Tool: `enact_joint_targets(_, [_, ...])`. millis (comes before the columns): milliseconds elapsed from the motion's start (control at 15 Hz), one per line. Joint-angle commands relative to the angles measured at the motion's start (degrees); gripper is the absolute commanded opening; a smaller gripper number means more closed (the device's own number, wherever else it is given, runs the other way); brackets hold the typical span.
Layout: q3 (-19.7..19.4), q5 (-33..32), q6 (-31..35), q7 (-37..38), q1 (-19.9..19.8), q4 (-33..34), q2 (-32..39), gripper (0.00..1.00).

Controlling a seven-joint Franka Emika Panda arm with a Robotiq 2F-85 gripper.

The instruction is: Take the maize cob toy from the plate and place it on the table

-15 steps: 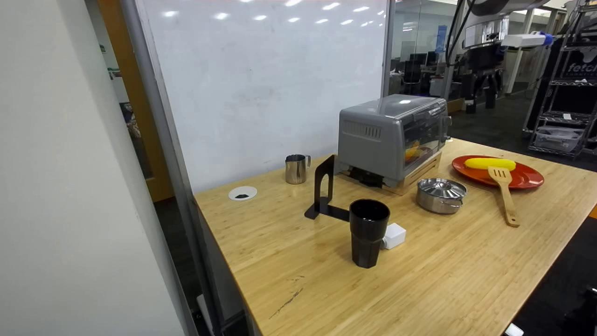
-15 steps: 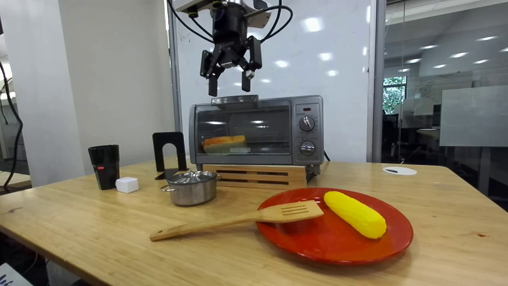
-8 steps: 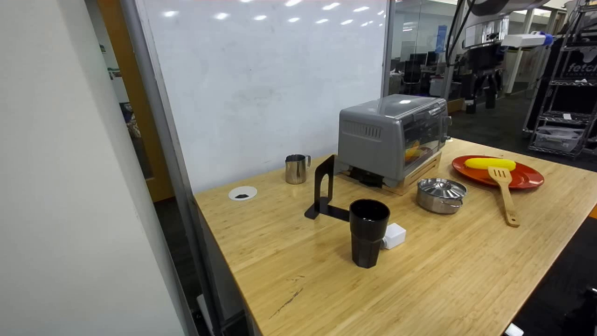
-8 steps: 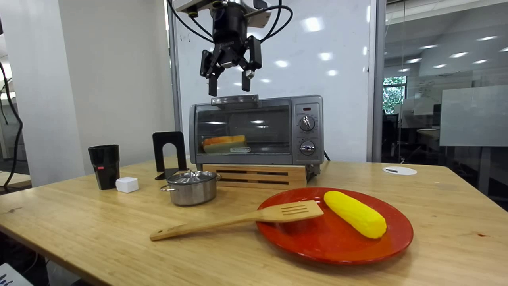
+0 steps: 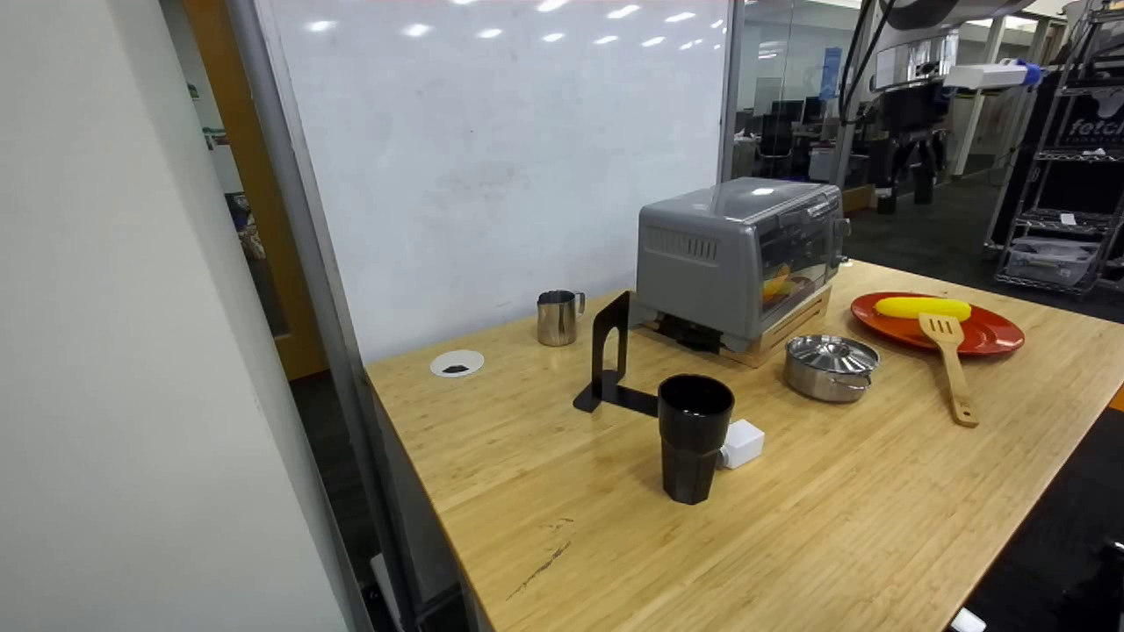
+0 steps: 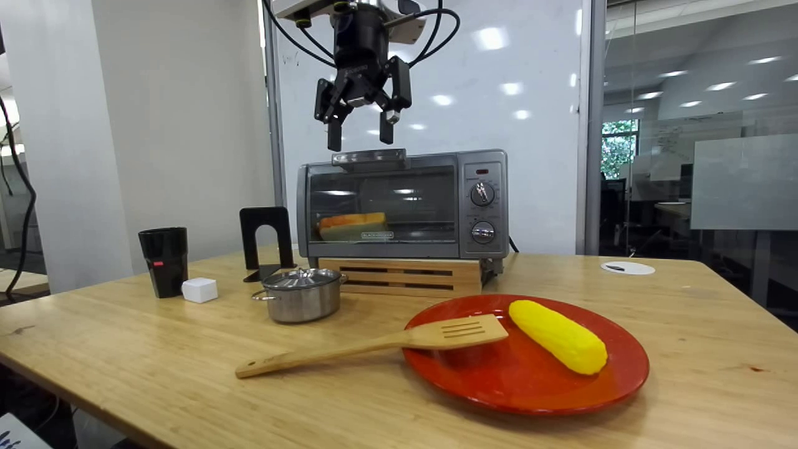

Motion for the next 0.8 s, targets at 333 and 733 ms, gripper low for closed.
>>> enact_joint_targets(333, [1.47,-0.22,-0.15,0.13,-1.4,0.16,0.0,1.0])
enact_joint_targets(733, [1.49,0.6,-0.97,-1.05,-1.82,1.78,1.29,1.0])
